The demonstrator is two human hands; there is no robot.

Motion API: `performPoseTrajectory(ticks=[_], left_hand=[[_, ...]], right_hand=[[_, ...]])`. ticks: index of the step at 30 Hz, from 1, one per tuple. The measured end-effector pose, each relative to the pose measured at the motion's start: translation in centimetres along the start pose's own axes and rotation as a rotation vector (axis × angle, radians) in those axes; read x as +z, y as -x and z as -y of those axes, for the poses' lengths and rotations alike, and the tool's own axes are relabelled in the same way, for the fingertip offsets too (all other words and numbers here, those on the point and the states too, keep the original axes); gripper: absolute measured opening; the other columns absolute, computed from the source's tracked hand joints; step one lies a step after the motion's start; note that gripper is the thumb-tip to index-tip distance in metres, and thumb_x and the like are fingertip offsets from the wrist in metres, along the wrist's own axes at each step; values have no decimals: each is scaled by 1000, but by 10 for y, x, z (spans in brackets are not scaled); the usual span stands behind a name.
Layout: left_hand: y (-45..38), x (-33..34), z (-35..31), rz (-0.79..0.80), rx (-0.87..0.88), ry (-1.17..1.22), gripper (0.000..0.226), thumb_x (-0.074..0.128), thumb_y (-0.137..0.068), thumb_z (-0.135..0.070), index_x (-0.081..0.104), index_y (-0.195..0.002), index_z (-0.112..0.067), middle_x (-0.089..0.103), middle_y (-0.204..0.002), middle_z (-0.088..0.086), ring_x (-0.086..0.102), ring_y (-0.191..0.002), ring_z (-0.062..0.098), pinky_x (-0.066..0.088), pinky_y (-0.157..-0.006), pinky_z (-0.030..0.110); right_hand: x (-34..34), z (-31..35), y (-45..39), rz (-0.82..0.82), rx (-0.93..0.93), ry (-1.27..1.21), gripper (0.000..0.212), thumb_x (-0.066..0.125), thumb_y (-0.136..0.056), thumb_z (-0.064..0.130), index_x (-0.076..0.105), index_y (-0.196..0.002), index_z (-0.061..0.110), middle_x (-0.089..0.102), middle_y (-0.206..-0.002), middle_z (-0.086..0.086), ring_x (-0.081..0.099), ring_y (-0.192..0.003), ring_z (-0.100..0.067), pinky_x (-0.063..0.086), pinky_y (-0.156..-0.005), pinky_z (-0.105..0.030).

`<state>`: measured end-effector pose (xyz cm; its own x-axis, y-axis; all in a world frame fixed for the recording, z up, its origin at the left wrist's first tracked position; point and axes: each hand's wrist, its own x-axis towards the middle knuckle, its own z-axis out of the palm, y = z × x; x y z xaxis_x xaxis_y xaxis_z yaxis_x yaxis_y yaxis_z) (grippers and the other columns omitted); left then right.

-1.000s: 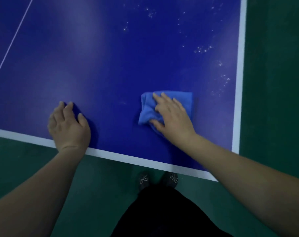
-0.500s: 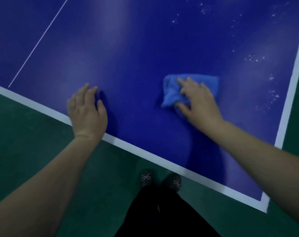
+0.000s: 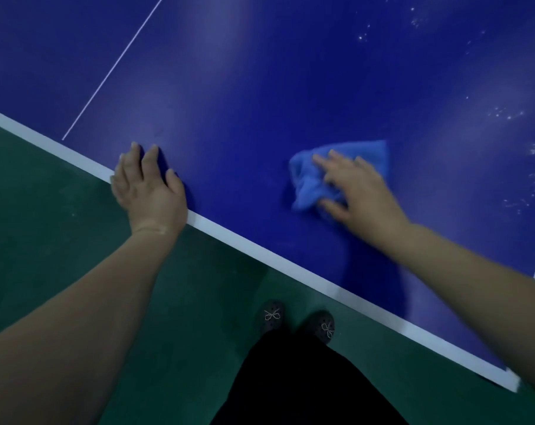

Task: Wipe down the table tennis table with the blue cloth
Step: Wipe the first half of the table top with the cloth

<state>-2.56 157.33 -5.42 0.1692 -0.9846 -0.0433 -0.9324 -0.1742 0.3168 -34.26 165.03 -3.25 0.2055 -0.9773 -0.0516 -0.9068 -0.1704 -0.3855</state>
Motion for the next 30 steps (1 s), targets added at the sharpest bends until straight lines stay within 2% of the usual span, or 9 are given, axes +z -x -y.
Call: performPoseTrajectory(ticks=[4,7,10,13,17,21,24,27,30], left_hand=[[1,2,0,-12,8,14,50,35,-99,-30,32,-147,-19,15,-160,5,7,-148,28,-1,-121,45],[0,3,3,-15,12,16,50,33,-98,-32,31,-147,-20,16,-160,5,7,-148,27,-1,-121,44],[0,3,2,-2,15,0,52,32,-97,-33,30,-147,-20,16,-160,6,8,-148,28,-1,-121,45],[0,-1,-1,25,13,-25,53,31,-98,-32,27,-149,-18,13,-161,7,6,-149,29,-1,-121,46],[9,-7,-10,37,-27,61,53,39,-99,-27,28,-149,-14,14,-162,6,7,-149,26,1,-122,43],[42,-10,-37,21,-16,142,53,44,-98,-20,30,-148,-12,18,-161,6,10,-149,25,3,-123,38],[79,-7,-73,73,87,184,52,44,-99,-19,30,-148,-12,18,-161,6,11,-149,22,3,-122,36],[120,1,-107,151,210,206,53,44,-99,-19,30,-149,-14,19,-160,4,11,-149,20,3,-123,36],[150,15,-135,201,255,195,53,44,-99,-20,29,-150,-14,18,-161,2,10,-149,19,3,-123,36]], right_hand=[[-3,6,-65,-177,353,29,53,51,-94,40,44,-139,13,41,-149,0,24,-144,-19,17,-116,-39],[24,61,-62,-51,145,68,56,52,-92,41,42,-141,16,35,-153,-1,24,-144,-19,16,-116,-40],[37,88,9,73,-180,0,32,62,-89,35,59,-112,14,38,-152,3,31,-142,-20,21,-113,-45],[22,55,71,118,-203,-11,23,70,-84,32,58,-96,16,40,-149,6,36,-140,-20,23,-112,-43],[-8,-28,107,-55,109,24,24,69,-83,22,60,-98,5,48,-143,-3,43,-134,-32,32,-106,-51],[-21,-57,97,-255,525,8,31,62,-90,24,55,-114,4,50,-142,-8,31,-142,-27,24,-114,-49],[0,-17,120,-174,317,0,41,68,-85,21,57,-122,7,49,-144,-6,35,-140,-27,26,-113,-51],[4,-15,164,-111,105,4,27,70,-83,24,59,-103,11,46,-147,0,36,-138,-21,26,-112,-47],[-21,-79,170,-154,241,25,34,66,-86,23,58,-115,6,49,-144,-6,39,-137,-27,28,-111,-50]])
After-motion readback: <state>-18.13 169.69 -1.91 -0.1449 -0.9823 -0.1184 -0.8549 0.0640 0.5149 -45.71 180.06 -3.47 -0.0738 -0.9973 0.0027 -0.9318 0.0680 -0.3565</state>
